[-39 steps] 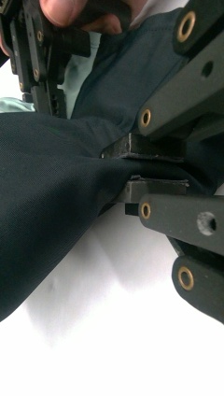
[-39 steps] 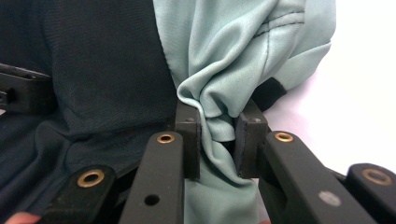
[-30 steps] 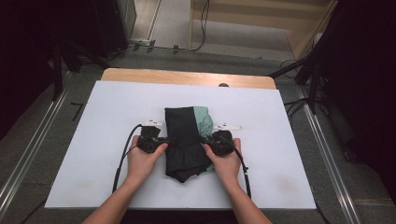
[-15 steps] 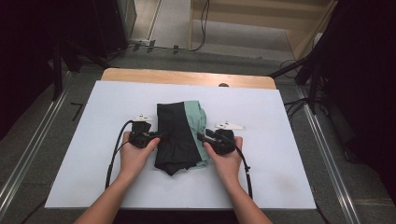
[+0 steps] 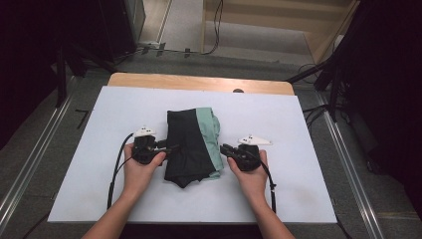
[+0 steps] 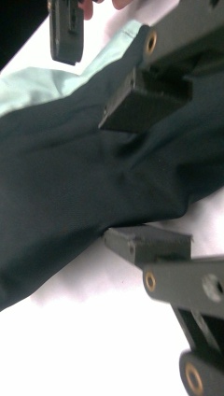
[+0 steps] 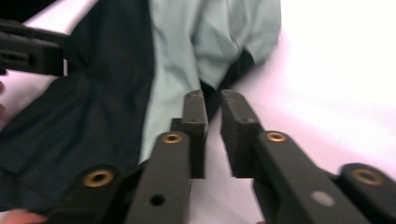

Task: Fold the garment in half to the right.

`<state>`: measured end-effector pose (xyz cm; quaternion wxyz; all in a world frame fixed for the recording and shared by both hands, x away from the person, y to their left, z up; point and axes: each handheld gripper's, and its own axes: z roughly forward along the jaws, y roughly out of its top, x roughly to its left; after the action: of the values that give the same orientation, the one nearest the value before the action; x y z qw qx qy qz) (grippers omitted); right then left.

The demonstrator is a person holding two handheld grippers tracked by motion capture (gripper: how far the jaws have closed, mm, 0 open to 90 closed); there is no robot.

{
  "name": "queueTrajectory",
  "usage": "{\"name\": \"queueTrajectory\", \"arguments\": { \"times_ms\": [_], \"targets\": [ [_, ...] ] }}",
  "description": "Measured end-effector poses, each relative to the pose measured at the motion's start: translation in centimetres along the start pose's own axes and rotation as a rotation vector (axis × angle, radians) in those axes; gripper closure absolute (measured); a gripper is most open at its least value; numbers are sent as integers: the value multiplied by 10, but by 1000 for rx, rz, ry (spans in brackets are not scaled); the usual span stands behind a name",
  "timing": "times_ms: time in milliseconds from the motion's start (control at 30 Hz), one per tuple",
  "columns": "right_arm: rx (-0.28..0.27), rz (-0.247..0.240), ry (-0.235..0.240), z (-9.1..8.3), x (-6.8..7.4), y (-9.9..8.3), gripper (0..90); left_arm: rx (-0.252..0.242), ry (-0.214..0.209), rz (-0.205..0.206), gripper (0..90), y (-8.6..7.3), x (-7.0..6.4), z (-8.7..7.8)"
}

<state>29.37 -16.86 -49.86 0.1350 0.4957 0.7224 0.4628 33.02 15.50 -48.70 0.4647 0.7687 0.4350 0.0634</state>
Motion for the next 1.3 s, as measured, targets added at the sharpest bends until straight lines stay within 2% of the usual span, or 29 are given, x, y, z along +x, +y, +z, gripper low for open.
{"name": "queueTrajectory", "arguments": {
  "times_ms": [100,200,267,300,367,400,433,633,867,967,1033,1167,1200,1300],
  "targets": [
    [-18,-41,-10,0,5,3,582,-49,-14,19,315,-3,-1,-9],
    [3,-43,19,6,6,3,575,-86,-23,36,279,-5,-3,-19],
    [32,-44,22,11,7,1,620,-100,-24,46,276,-7,-3,-26],
    [45,-40,38,13,7,0,683,-108,-19,51,265,-7,-3,-30],
    [70,-50,29,15,8,-2,831,-122,-10,63,260,-9,-1,-37],
    [76,-45,29,16,8,-3,876,-131,-7,65,259,-10,0,-42],
    [81,-36,34,16,8,-4,882,-136,1,71,247,-12,1,-46],
    [91,-37,48,6,9,-11,886,-158,36,65,235,-23,12,-67],
    [71,-21,11,-15,6,-20,887,-182,74,54,234,-37,20,-88],
    [97,-41,-10,-10,6,-26,887,-188,79,57,208,-43,21,-94],
    [103,-34,-16,-6,5,-29,886,-191,85,62,202,-47,21,-97],
    [119,-77,-50,0,8,-26,884,-200,99,74,175,-52,21,-103],
    [128,-73,-47,2,8,-26,881,-202,99,78,174,-53,21,-105],
    [113,-69,-36,2,8,-25,773,-223,96,89,137,-56,22,-111]
  ]
}}
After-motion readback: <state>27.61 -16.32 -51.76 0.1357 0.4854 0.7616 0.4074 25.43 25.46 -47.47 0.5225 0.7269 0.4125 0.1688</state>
